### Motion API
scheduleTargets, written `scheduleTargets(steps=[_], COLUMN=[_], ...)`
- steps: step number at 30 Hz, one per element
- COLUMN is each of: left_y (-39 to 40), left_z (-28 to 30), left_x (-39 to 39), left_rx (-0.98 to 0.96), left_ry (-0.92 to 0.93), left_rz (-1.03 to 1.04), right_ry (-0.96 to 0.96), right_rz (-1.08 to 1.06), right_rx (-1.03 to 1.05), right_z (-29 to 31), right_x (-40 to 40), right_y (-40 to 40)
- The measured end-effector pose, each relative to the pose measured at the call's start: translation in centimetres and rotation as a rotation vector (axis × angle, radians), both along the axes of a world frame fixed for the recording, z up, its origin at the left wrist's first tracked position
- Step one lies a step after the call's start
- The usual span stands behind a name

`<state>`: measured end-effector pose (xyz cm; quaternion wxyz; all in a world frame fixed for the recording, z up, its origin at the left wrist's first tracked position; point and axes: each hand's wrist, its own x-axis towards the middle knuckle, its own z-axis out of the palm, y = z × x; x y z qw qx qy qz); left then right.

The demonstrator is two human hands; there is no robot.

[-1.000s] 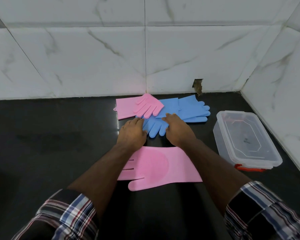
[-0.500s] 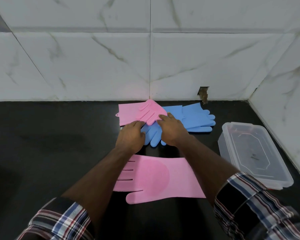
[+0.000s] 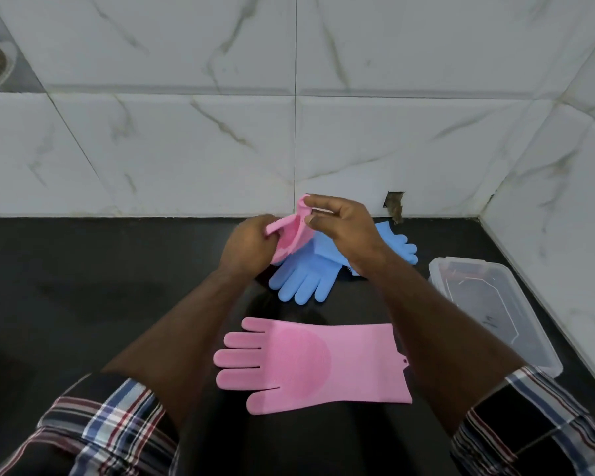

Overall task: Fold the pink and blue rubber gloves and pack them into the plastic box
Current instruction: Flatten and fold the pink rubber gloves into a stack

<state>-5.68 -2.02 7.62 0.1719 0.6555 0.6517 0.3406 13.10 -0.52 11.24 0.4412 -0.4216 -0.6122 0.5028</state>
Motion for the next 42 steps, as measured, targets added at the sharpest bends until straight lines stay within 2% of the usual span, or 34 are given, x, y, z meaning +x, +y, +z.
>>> scheduleTargets(steps=[3,9,12,14,17,18,20,21,23,24,27,30,33,35,39,42], left_y=[0.1,0.1,-0.1,-0.3,-0.9,-1.1,-2.5,-3.3,-5.0,-5.7,-5.7,-6.3,-6.9,-7.0,-6.6,-6.5], left_z=[2.4,7.8,10.0,10.3,11.7,11.9,11.2,10.8,9.0,8.8,8.4,7.5,6.3,6.8,6.9,7.4], left_x=[0.1,1.5,2.5,3.5,2.8,2.2,3.1,4.0,6.0,5.8,1.5,-0.1,0.2,0.1,0.6,0.7], left_rx=[-0.002,0.112,0.121,0.064,-0.071,-0.127,-0.207,-0.156,-0.032,-0.1,-0.466,-0.569,-0.619,-0.599,-0.543,-0.504], left_ry=[-0.124,-0.243,-0.271,-0.387,-0.732,-0.847,-0.943,-1.053,-1.518,-1.673,-1.434,-1.569,-1.53,-1.491,-1.412,-1.418], left_rz=[0.069,0.021,-0.013,-0.026,-0.012,-0.006,0.02,-0.012,-0.241,-0.255,-0.232,-0.385,-0.543,-0.553,-0.381,-0.396], right_ry=[0.035,0.017,0.01,0.032,0.196,0.263,0.37,0.399,0.405,0.373,0.21,0.162,0.116,0.092,0.173,0.285], right_rz=[-0.039,-0.063,-0.016,0.081,0.179,0.166,0.078,0.024,-0.062,-0.094,-0.153,-0.191,-0.191,-0.202,-0.142,0.036], right_rx=[-0.006,-0.029,-0.132,-0.175,-0.254,-0.268,-0.273,-0.269,-0.236,-0.207,-0.124,-0.134,-0.122,-0.102,-0.173,-0.306], right_z=[1.0,0.0,-1.1,-1.0,-0.1,0.2,1.0,1.5,2.4,2.7,3.5,3.7,3.6,3.4,3.1,1.4], right_x=[1.0,1.8,1.4,1.1,0.5,0.3,0.0,0.0,0.1,0.1,0.4,0.7,0.9,0.9,1.7,3.5], right_y=[-0.7,-3.2,-4.6,-5.7,-6.7,-6.7,-6.2,-6.0,-5.4,-5.2,-5.0,-5.1,-5.3,-5.4,-5.4,-6.1])
